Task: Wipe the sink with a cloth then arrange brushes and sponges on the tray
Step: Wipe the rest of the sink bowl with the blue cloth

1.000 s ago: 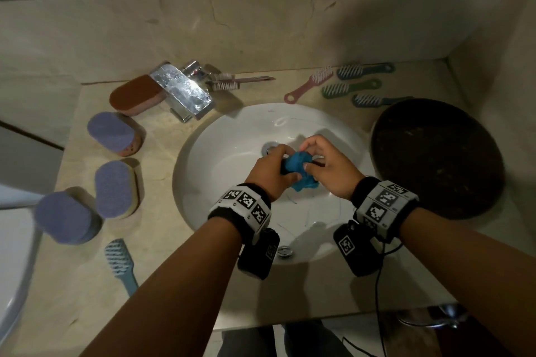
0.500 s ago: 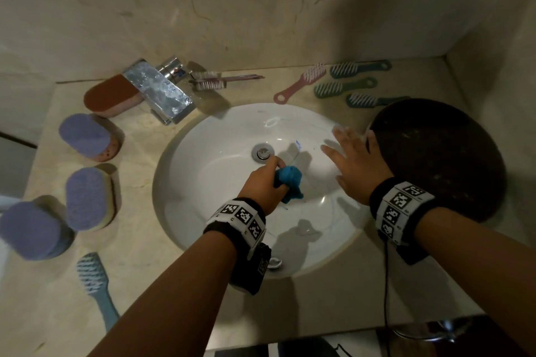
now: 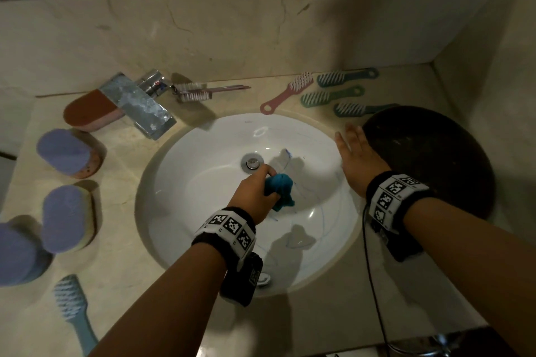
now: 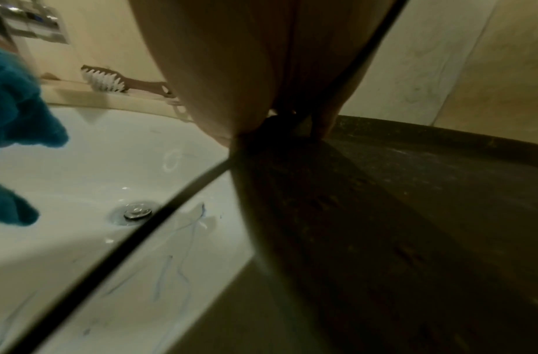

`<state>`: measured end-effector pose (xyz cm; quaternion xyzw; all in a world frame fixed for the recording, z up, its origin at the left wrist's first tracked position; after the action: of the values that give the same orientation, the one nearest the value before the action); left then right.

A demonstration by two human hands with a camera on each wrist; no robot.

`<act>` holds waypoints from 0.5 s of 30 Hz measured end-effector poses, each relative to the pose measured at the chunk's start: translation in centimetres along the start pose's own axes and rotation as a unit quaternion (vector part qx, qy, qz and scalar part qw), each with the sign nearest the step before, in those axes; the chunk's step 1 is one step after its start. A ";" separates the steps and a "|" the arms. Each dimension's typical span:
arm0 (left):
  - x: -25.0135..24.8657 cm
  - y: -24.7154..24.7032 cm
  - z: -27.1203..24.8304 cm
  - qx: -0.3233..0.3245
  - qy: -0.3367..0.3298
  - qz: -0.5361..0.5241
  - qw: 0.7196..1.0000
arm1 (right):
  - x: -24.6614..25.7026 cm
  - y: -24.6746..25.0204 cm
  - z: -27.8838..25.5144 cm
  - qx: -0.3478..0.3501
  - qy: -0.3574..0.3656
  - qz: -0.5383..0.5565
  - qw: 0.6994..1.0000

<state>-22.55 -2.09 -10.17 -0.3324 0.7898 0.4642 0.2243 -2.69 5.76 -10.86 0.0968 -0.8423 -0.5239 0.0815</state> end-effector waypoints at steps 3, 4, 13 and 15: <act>0.0 0.0 0.3 -0.004 0.000 0.002 1.000 | -0.4 0.6 0.2 0.006 -0.027 0.040 0.999; 0.1 -0.1 0.4 -0.003 0.001 0.004 1.000 | -0.5 0.6 -0.2 0.013 -0.040 0.054 0.998; 0.0 -1.1 0.7 0.009 -0.001 0.011 1.000 | -1.0 -1.5 -4.4 0.052 -0.123 0.115 0.984; 0.7 -1.1 1.2 0.007 0.005 0.014 1.000 | -1.0 -1.4 -4.1 0.038 -0.126 0.122 0.984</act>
<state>-22.16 -1.66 -11.81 -0.3221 0.7987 0.4600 0.2161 -0.66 1.83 -10.31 -0.0705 -0.8705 -0.4858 0.0347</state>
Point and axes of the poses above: each hand's wrist, its own z-axis towards the middle knuckle, its own y-axis out of the back of the hand, x = y × z, the point moved 8 cm from there along z, towards the middle knuckle, and after that the axes turned 6 degrees about z, right-handed, at the moved point
